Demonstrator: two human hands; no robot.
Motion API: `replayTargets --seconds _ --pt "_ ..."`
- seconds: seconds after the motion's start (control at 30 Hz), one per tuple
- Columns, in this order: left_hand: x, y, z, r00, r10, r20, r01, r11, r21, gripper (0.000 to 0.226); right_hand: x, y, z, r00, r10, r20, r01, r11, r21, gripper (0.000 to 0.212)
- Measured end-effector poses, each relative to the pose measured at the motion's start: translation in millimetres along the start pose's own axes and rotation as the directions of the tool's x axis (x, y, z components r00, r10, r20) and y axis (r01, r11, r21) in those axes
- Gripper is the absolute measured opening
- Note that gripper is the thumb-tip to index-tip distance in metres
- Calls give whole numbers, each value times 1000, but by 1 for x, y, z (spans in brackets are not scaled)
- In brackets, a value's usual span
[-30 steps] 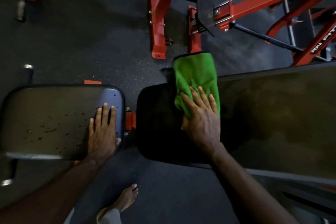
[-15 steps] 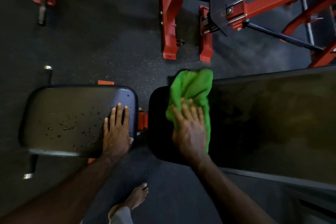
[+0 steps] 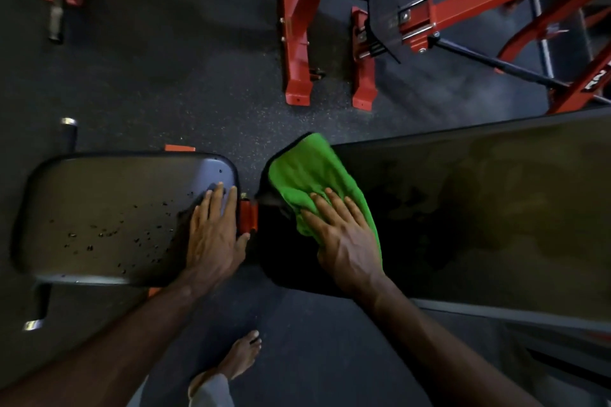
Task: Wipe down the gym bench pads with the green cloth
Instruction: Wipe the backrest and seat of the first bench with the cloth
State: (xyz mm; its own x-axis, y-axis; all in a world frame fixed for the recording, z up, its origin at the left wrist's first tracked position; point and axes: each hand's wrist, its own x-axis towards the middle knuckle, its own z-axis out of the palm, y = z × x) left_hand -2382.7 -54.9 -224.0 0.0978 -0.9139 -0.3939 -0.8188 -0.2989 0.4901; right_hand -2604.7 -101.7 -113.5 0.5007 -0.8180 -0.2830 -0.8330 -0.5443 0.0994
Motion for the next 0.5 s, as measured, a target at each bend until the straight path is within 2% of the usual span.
replayTargets --seconds 0.03,0.1,0.2,0.27,0.33,0.4,0.43,0.5 --pt "0 7 0 999 40 0 -40 998 -52 100 -4 10 -9 1000 22 -22 -22 999 -25 55" --pt "-1 26 3 996 83 11 -80 981 -174 94 -10 33 -30 971 177 -159 -182 983 -21 50" --pt "-7 60 7 987 161 -12 -157 945 -288 87 -19 52 -53 855 425 -296 -429 902 54 67" --pt "-9 84 9 973 228 -30 -225 913 -339 83 -31 42 -51 858 430 -283 -432 900 56 78" --pt "-11 106 12 969 244 -34 -239 898 -368 81 -50 32 -40 928 292 -233 -298 955 11 76" --pt "-11 119 14 973 218 -71 -229 904 -360 80 -67 40 -42 958 198 -210 -210 977 -34 71" --pt "-13 123 15 973 214 -90 -232 905 -356 80 -73 53 -48 943 223 -247 -238 971 -34 69" --pt "-17 130 17 966 234 -110 -258 891 -372 80 -81 79 -68 859 374 -349 -390 920 26 72"
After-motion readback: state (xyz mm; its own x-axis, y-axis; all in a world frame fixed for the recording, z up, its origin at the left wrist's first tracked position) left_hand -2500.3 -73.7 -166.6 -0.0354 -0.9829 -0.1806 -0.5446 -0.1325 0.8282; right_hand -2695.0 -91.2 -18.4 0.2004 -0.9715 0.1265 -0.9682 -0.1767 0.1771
